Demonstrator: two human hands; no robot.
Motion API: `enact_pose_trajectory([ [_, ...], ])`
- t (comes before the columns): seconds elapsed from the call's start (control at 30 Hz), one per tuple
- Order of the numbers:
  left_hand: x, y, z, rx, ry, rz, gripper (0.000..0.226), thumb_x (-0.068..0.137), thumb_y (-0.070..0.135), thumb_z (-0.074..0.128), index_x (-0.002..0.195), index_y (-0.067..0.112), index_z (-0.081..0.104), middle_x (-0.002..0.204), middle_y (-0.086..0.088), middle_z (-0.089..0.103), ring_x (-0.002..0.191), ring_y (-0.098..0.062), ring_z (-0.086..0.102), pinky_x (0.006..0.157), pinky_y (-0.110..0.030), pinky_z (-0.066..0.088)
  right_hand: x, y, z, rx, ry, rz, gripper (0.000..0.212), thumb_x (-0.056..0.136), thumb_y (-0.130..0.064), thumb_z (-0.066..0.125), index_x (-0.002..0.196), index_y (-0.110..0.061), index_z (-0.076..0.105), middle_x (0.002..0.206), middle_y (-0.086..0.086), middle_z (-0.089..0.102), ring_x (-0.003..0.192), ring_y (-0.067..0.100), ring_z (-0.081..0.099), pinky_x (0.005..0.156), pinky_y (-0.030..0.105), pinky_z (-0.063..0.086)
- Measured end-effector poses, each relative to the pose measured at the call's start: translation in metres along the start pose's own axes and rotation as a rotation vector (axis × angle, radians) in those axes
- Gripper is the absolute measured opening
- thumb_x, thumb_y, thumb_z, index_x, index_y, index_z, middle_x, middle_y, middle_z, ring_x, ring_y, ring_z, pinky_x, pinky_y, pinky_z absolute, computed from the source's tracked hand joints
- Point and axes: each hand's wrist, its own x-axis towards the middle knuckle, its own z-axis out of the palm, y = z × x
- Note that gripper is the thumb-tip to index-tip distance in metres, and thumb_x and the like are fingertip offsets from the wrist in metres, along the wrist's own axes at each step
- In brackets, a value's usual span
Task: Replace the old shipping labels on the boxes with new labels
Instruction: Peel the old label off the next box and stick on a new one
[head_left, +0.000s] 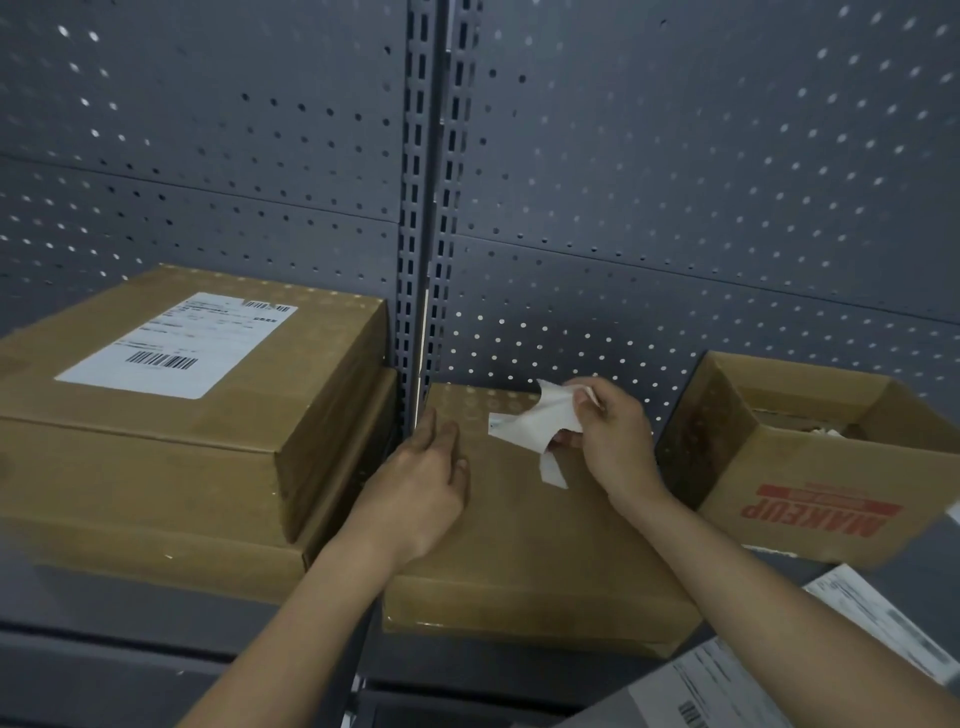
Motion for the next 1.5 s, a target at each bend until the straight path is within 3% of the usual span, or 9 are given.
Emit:
enact_pose_trajectory([
  [0.13,0.0,0.002,0.001,0.023,-0.003,-0.016,0.055,0.106,0.036,0.031,0.157,0.021,0.019,0.166,-0.003,0.0,0.149,-0.024,0.021,0.117,-0.033,0.022,0.006,-0.006,-0.004,0.133,-0.071,0.121,0.024,0.103,-0.008,0.044,0.098,-0.007,0.068,0.095,0.016,0.065,0.073,0.021,0.067,0.067,0.039,0.06],
  [0.4,0.0,0.004,0.001,0.048,0.007,-0.03,0.056,0.106,0.038,0.03,0.158,0.022,0.018,0.166,-0.002,0.0,0.148,-0.024,0.024,0.116,-0.033,0.024,0.011,-0.009,-0.002,-0.065,-0.206,0.081,0.034,0.084,-0.052,0.043,0.084,-0.026,0.064,0.064,0.01,0.068,0.063,0.03,0.069,0.073,0.054,0.053],
  [0.63,0.0,0.003,0.0,0.044,0.006,-0.032,0.056,0.105,0.041,0.03,0.158,0.024,0.017,0.166,0.002,-0.002,0.148,-0.023,0.024,0.116,-0.034,0.025,0.014,-0.023,-0.006,-0.012,-0.36,0.097,0.024,0.086,-0.023,0.042,0.064,-0.026,0.054,0.068,-0.002,0.055,0.064,0.018,0.06,0.063,0.036,0.045],
  [0.87,0.002,0.002,0.002,0.042,0.019,-0.032,0.056,0.105,0.042,0.031,0.157,0.025,0.019,0.166,0.001,0.0,0.147,-0.023,0.026,0.115,-0.033,0.026,0.017,-0.025,-0.01,-0.084,-0.44,0.041,0.045,0.094,0.003,0.038,0.078,-0.02,0.073,0.088,-0.01,0.067,0.074,0.02,0.059,0.069,0.041,0.053],
  [1.0,0.0,0.003,0.001,0.044,0.019,-0.035,0.056,0.105,0.042,0.03,0.157,0.026,0.019,0.166,0.002,-0.001,0.147,-0.023,0.026,0.115,-0.033,0.026,0.011,-0.025,-0.005,-0.399,-0.358,-0.086,0.046,0.094,-0.005,0.038,0.075,-0.031,0.07,0.098,-0.011,0.063,0.076,0.004,0.057,0.069,0.031,0.044],
  [1.13,0.001,0.004,0.001,0.048,0.017,-0.043,0.057,0.105,0.042,0.03,0.158,0.025,0.018,0.166,0.002,-0.001,0.148,-0.022,0.024,0.116,-0.033,0.024,0.005,-0.039,-0.005,-0.41,-0.36,0.028,0.037,0.094,-0.03,0.038,0.079,-0.027,0.071,0.103,-0.006,0.065,0.092,0.011,0.058,0.079,0.032,0.046],
  [1.23,0.0,0.004,0.002,0.041,0.009,-0.043,0.057,0.105,0.042,0.03,0.158,0.025,0.017,0.166,0.003,-0.002,0.148,-0.022,0.024,0.116,-0.033,0.024,0.001,-0.045,-0.005,-0.439,-0.475,-0.007,0.023,0.092,-0.045,0.057,0.093,-0.023,0.065,0.106,-0.006,0.06,0.088,0.003,0.054,0.064,0.017,0.036],
  [1.33,0.0,0.005,0.001,0.047,0.008,-0.047,0.057,0.105,0.042,0.03,0.158,0.025,0.017,0.166,0.003,-0.003,0.148,-0.022,0.025,0.116,-0.034,0.025,-0.002,-0.04,-0.004,-0.638,-0.468,-0.163,0.032,0.077,-0.044,0.077,0.098,-0.031,0.057,0.108,-0.009,0.056,0.08,-0.011,0.042,0.063,0.0,0.029],
  [1.5,0.0,0.004,0.001,0.04,0.004,-0.041,0.058,0.105,0.043,0.03,0.158,0.024,0.016,0.166,0.002,-0.002,0.148,-0.022,0.024,0.118,-0.034,0.023,-0.008,-0.04,-0.006,-0.576,-0.358,-0.306,0.035,0.095,-0.033,0.062,0.129,-0.034,0.058,0.104,-0.013,0.06,0.079,-0.004,0.042,0.072,-0.004,0.028],
])
